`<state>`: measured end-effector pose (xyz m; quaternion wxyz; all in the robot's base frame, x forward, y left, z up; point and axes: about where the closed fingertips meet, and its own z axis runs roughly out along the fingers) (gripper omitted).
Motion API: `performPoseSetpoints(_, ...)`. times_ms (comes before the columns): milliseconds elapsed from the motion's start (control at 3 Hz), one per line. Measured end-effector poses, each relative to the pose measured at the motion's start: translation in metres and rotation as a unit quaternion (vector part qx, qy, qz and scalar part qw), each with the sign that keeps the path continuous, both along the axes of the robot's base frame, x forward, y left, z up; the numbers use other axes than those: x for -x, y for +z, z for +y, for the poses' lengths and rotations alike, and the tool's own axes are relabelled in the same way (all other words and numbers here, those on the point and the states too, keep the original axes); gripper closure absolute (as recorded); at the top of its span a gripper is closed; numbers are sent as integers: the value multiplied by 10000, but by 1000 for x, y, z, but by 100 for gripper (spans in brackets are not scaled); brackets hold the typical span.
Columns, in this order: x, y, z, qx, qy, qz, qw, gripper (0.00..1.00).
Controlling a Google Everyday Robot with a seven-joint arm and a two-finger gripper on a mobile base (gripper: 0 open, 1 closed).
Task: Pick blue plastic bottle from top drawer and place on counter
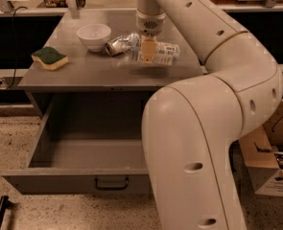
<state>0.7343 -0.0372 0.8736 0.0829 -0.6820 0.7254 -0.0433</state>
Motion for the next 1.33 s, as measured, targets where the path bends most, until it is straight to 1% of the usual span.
performPoseSetpoints(333, -13, -15, -1, -126, -52, -12, 9999, 0)
performPoseSetpoints(667, -19, -17, 2, -170, -47, -99, 9998, 0)
performPoseSetpoints(1000, -16, -8, 1, -424, 24, -182, 9989, 0)
performPoseSetpoints(1333, 3, 15, -7, -664, 271, -244, 9971, 0)
